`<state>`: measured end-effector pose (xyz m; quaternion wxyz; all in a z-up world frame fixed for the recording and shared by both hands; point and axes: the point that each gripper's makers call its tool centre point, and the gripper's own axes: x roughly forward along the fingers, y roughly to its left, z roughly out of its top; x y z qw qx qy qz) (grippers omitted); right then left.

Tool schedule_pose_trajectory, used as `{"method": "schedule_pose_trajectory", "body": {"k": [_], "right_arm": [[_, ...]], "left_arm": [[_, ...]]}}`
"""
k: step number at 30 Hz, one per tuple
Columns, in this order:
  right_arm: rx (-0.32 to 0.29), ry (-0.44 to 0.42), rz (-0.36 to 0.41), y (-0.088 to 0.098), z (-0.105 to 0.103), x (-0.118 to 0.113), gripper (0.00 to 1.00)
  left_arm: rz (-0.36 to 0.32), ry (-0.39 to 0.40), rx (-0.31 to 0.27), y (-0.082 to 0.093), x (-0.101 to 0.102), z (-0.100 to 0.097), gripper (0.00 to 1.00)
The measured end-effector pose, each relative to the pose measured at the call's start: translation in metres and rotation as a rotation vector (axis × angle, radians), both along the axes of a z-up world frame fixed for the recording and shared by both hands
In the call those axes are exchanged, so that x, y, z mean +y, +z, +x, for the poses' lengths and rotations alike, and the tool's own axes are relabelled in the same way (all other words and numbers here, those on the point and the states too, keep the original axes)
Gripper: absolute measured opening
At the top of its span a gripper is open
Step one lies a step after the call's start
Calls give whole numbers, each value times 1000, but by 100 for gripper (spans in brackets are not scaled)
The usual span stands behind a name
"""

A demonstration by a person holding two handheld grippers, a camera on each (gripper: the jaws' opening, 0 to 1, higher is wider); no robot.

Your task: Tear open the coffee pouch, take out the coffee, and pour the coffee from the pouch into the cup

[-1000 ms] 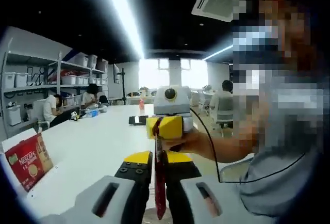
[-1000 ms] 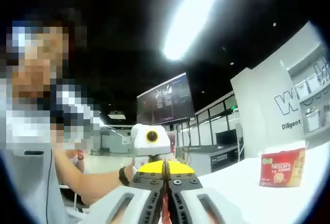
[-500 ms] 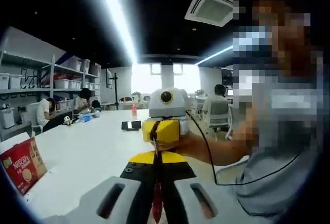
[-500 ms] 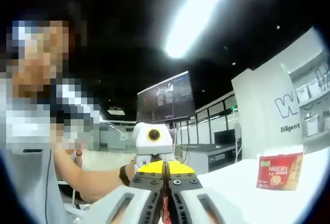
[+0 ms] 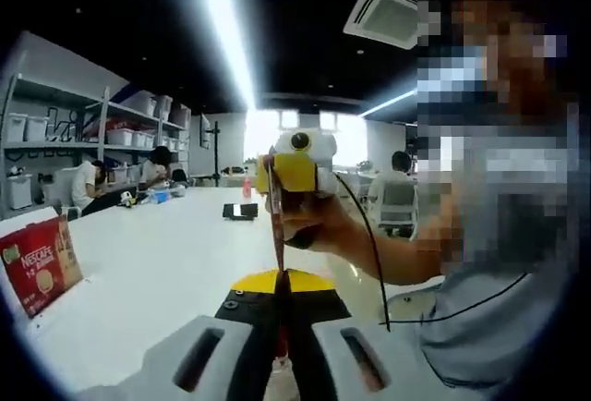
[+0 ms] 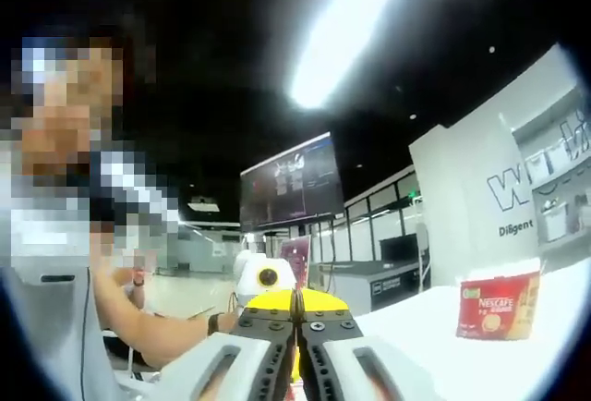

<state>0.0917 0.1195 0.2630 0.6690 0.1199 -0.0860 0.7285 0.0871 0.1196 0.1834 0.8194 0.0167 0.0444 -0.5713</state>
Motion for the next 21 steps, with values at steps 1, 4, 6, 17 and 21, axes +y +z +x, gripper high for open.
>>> {"method": "schedule_pose_trajectory", "body": {"k": [1, 4, 6, 17, 21], "right_arm": [[2, -1, 1, 0, 1, 0, 0], [4, -5, 4, 0, 2, -1, 0], [4, -7, 5, 0, 2, -1, 0], [0, -14, 16, 4, 5, -6, 0], [5, -17, 58, 5, 6, -10, 0]], "left_arm": [[-2, 4, 3, -2, 1, 0, 3], [-1, 8, 11, -8, 1, -1, 3], [0, 10, 13, -9, 1, -1, 3], [7, 14, 11, -12, 2, -4, 3], [36, 37, 19, -10, 3, 4, 9]]}}
